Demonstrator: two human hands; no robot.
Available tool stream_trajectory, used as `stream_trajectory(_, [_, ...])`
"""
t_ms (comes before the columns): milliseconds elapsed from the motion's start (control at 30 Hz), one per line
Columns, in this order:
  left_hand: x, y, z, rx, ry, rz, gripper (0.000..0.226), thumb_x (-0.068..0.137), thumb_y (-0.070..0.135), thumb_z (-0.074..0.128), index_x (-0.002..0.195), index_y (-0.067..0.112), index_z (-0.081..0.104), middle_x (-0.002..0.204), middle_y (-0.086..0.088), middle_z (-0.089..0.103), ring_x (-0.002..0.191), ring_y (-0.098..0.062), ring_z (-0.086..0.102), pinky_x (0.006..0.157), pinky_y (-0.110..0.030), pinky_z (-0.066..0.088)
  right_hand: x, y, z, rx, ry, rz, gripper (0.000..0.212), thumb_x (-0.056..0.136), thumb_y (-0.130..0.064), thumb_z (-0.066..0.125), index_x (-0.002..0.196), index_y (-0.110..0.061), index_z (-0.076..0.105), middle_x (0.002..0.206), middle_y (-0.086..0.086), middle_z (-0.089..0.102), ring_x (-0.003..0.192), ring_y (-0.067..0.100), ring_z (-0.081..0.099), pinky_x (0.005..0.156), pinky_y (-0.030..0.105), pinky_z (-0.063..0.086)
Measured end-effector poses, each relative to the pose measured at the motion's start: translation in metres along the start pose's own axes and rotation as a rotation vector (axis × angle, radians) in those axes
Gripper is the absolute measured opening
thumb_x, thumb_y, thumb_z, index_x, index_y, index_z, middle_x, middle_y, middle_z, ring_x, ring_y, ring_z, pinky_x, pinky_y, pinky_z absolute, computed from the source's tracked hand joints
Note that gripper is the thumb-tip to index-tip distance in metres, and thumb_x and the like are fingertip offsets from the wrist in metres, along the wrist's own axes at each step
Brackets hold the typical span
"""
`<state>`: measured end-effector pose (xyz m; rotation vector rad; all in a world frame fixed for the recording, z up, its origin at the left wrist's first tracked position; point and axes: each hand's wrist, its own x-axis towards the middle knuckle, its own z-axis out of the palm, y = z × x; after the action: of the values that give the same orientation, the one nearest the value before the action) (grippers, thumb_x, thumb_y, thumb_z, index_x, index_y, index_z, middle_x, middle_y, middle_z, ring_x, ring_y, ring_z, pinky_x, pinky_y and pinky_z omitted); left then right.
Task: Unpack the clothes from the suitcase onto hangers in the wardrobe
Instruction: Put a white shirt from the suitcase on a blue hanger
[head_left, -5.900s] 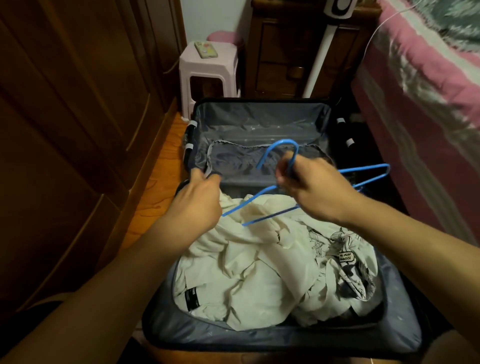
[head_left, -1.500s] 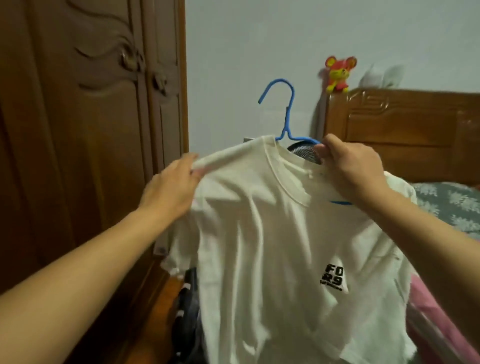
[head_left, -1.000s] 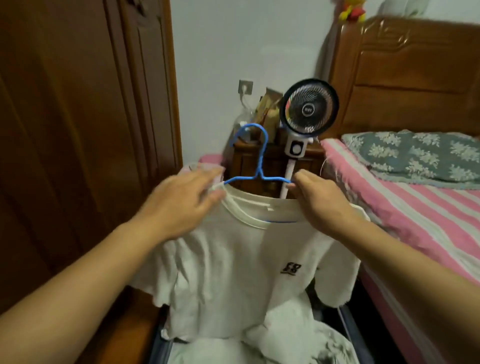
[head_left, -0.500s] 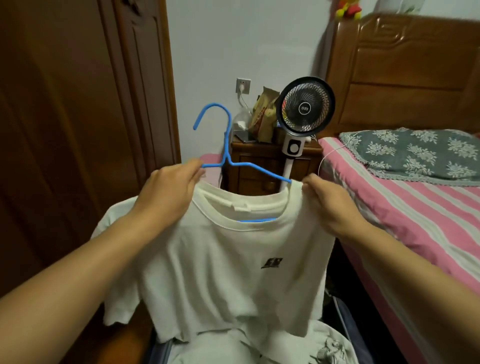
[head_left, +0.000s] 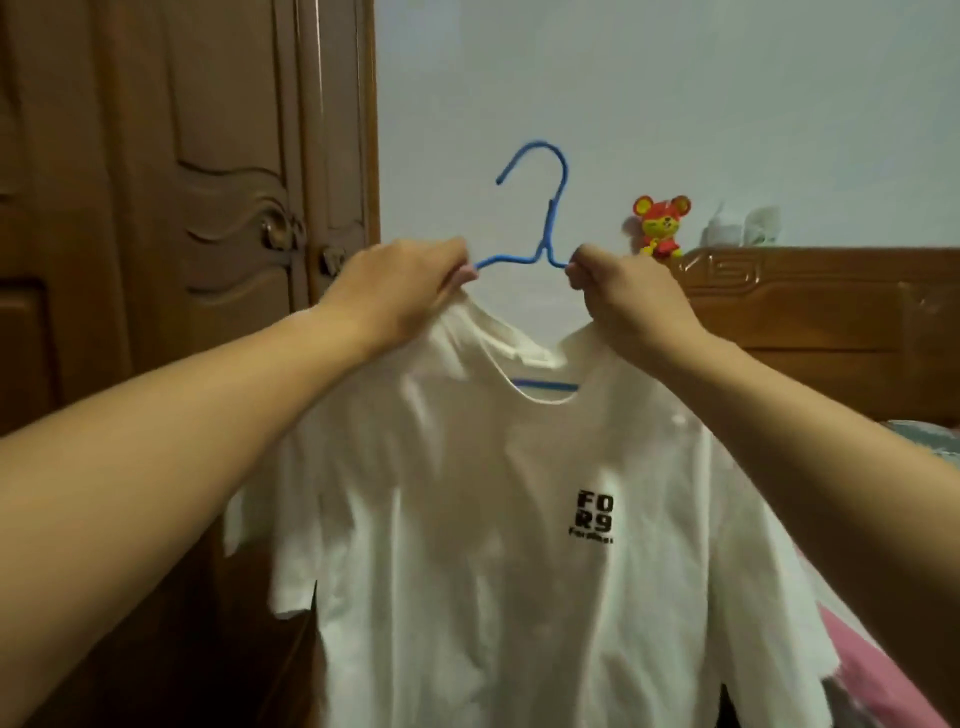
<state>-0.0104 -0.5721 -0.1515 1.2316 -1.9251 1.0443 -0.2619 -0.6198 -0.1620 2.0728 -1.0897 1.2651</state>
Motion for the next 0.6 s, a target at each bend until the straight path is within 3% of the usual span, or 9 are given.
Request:
stream_trajectory(200, [-0.044,-0.021,0.006,-0.079,-0.087,-0.096,0.030,0.104,0.046,0.038,0.099,0.022,0.055,0.095,-0.007,0.068,0.085,-0.038,0.063,0.069,-0.045,0.050,-0.020,0.015,0.009,-0.068,-0.007,-0.056,0.023,0.098,-0.032,0.044,0.104,-0.019,0.062,0.093,0.004,0.073,0.082,0.035,0.066,0.061,0.037,0.047])
stream_trajectory(267, [-0.037,-0.016,0.001,-0.187,-0.047,-0.159,0.032,0.105,0.049,0.037,0.107,0.023,0.056,0.103,-0.006,0.068,0.092,-0.035,0.063,0.074,-0.044,0.049,-0.011,0.011,0.001,-0.124,0.132,-0.024,0.027,0.097,-0.035,0.042,0.102,-0.016,0.062,0.091,0.009,0.072,0.080,0.039,0.064,0.057,0.037,0.039])
stream_trajectory(333, [-0.037,-0.021,-0.003,-0.250,-0.038,-0.269,0.037,0.105,0.054,0.032,0.118,0.028,0.055,0.115,-0.006,0.067,0.102,-0.033,0.062,0.080,-0.044,0.048,-0.014,0.009,0.004,-0.131,0.049,-0.021,0.019,0.098,-0.030,0.051,0.101,-0.015,0.061,0.090,0.017,0.069,0.081,0.043,0.062,0.058,0.037,0.035])
stream_trajectory(400, [-0.058,-0.027,0.003,-0.241,-0.199,-0.356,0.042,0.104,0.057,0.029,0.126,0.031,0.055,0.125,-0.005,0.066,0.112,-0.031,0.061,0.088,-0.045,0.048,-0.034,0.013,0.015,-0.157,-0.113,-0.061,0.013,0.096,-0.026,0.057,0.103,-0.016,0.062,0.093,0.015,0.070,0.083,0.042,0.063,0.060,0.037,0.036])
stream_trajectory(500, [-0.131,-0.025,0.038,-0.659,-0.369,-0.594,0.034,0.102,0.048,0.051,0.131,0.032,0.053,0.122,0.005,0.065,0.113,-0.018,0.062,0.097,-0.043,0.050,-0.057,0.033,0.022,-0.100,0.006,0.055,0.018,0.101,-0.027,0.050,0.097,-0.012,0.058,0.089,0.016,0.069,0.079,0.043,0.060,0.060,0.037,0.030])
stream_trajectory(567, [-0.183,-0.019,0.066,-0.916,-0.512,-0.780,0.032,0.097,0.026,0.066,0.127,0.025,0.056,0.107,0.003,0.070,0.099,-0.015,0.067,0.091,-0.042,0.055,-0.073,0.043,0.031,-0.126,0.001,0.077,0.027,0.103,-0.034,0.044,0.092,-0.013,0.055,0.084,0.020,0.067,0.075,0.045,0.058,0.057,0.038,0.031])
stream_trajectory(600, [-0.204,-0.014,0.075,-0.897,-0.616,-0.810,0.021,0.097,0.015,0.066,0.117,0.019,0.063,0.090,-0.001,0.072,0.084,-0.016,0.069,0.081,-0.040,0.056,-0.080,0.047,0.037,-0.131,-0.013,0.061,0.027,0.103,-0.035,0.044,0.090,-0.013,0.053,0.083,0.020,0.066,0.074,0.046,0.058,0.056,0.039,0.033])
